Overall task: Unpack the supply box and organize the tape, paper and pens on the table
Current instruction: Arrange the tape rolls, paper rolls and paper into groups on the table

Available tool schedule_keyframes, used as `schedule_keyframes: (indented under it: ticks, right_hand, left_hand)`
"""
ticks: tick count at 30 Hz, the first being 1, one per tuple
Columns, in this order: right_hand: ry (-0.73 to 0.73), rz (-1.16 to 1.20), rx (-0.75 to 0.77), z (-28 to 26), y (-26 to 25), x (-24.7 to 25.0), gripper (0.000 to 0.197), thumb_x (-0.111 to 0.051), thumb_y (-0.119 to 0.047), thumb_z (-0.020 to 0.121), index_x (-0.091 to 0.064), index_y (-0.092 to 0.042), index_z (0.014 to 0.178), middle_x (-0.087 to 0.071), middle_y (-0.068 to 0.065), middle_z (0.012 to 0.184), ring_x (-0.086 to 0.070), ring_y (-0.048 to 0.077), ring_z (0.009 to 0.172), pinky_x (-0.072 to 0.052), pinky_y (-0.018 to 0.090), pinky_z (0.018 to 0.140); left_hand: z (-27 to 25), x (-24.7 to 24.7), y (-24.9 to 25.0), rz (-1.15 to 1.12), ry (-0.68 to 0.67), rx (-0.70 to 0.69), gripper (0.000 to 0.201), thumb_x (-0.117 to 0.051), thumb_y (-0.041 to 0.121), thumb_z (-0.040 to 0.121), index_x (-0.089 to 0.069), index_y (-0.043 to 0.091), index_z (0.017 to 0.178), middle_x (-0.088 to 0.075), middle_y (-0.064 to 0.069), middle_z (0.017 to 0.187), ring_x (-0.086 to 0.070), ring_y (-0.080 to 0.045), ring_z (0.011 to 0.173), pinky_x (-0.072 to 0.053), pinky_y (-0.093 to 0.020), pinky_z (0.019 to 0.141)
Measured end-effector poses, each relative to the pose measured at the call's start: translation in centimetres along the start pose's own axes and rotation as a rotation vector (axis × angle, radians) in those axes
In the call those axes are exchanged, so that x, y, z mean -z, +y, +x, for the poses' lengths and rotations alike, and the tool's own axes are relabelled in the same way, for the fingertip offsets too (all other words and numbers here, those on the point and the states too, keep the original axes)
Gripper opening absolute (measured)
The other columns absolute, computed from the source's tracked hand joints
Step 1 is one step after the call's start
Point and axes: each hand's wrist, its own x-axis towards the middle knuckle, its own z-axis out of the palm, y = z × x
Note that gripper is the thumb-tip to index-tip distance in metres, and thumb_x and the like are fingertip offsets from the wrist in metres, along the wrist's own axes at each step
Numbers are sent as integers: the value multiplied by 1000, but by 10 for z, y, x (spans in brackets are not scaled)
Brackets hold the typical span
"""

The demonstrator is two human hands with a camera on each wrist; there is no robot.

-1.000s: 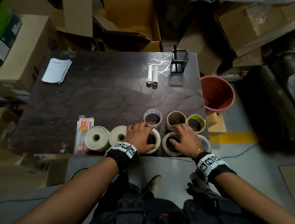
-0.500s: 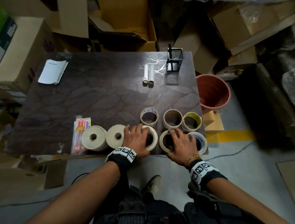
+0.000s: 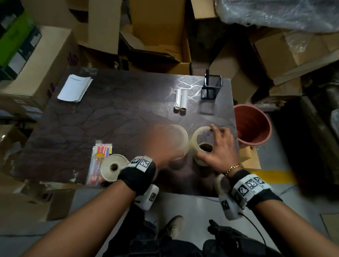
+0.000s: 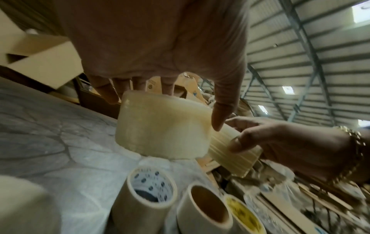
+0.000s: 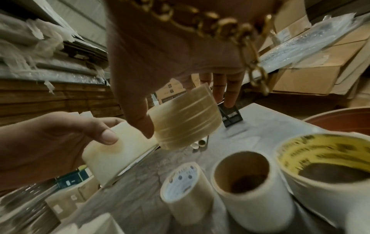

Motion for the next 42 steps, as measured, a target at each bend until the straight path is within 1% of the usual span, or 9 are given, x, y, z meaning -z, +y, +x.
schedule_keyframes:
  ticks: [5, 8, 15, 20, 25, 31, 35, 38, 42]
  right_hand:
    - [-13, 98, 55, 62, -47, -1, 107, -79, -57, 61, -27, -19, 146, -26, 6, 138, -39, 30, 127, -43, 40, 102]
    - [-55, 89, 82, 103, -82, -13, 107, -80, -54, 61, -28, -16, 147, -30, 8, 142, -39, 30, 128, -40, 39, 104]
    - [-237, -6, 134, 205, -175, -70, 112, -69, -74, 59, -26, -20, 147, -40, 5, 143, -45, 25, 127, -43, 42, 103]
    - [-250, -24, 113, 278, -229, -122, 114, -76, -64, 62, -18, -21, 150, -35, 6, 146, -41, 27, 131, -42, 43, 106]
    - [-255, -38, 64, 330, -261, -165, 116, -80, -55, 64, -15, -21, 152, -29, 6, 150, -35, 29, 135, -42, 47, 106]
    - [-272, -72, 6, 368, -282, -193, 119, -82, -55, 62, -13, -21, 152, -27, 7, 150, -34, 31, 136, -42, 48, 106]
    - [-299, -48, 13, 376, -288, -204, 121, -83, -54, 61, -9, -25, 152, -18, 6, 156, -29, 32, 140, -40, 53, 107]
    - [-317, 1, -7, 371, -283, -204, 122, -83, -52, 62, -6, -26, 153, -9, 5, 160, -22, 33, 144, -32, 51, 114]
    - [-251, 59, 1, 341, -256, -188, 109, -78, -52, 70, -13, -25, 153, -17, 7, 157, -25, 30, 143, -31, 45, 115]
  left_hand:
    - [38, 43, -33, -260, 75, 85, 89, -73, 59, 46, -44, 37, 127, -41, -2, 133, -43, -25, 121, -41, -42, 103]
    - [64, 66, -67, -325, 110, 113, 89, -77, 55, 45, -46, 35, 126, -39, -1, 132, -46, -24, 121, -42, -39, 105]
    - [143, 120, -168, -213, 139, 141, 89, -82, 49, 49, -44, 31, 128, -34, -3, 133, -40, -25, 125, -36, -32, 107]
    - [213, 148, -238, -47, 84, 134, 88, -81, 46, 56, -39, 30, 131, -29, -5, 141, -33, -30, 130, -36, -37, 107]
    - [276, 165, -277, 51, 28, 103, 93, -80, 48, 59, -34, 25, 136, -25, -7, 149, -30, -31, 135, -37, -42, 108]
    - [324, 163, -301, 89, 7, 81, 98, -82, 46, 58, -34, 22, 140, -23, -12, 152, -25, -35, 139, -30, -43, 113]
    - [337, 158, -309, 83, -44, 92, 108, -82, 46, 63, -20, 26, 150, -9, -10, 159, -15, -36, 145, -25, -46, 117]
    - [336, 156, -314, 62, -63, 66, 115, -81, 49, 65, -10, 29, 153, 0, -7, 162, -5, -32, 148, -16, -47, 120]
    - [316, 156, -310, 66, 95, 60, 96, -74, 46, 71, -23, 25, 150, -12, -11, 160, -11, -34, 147, -24, -51, 116]
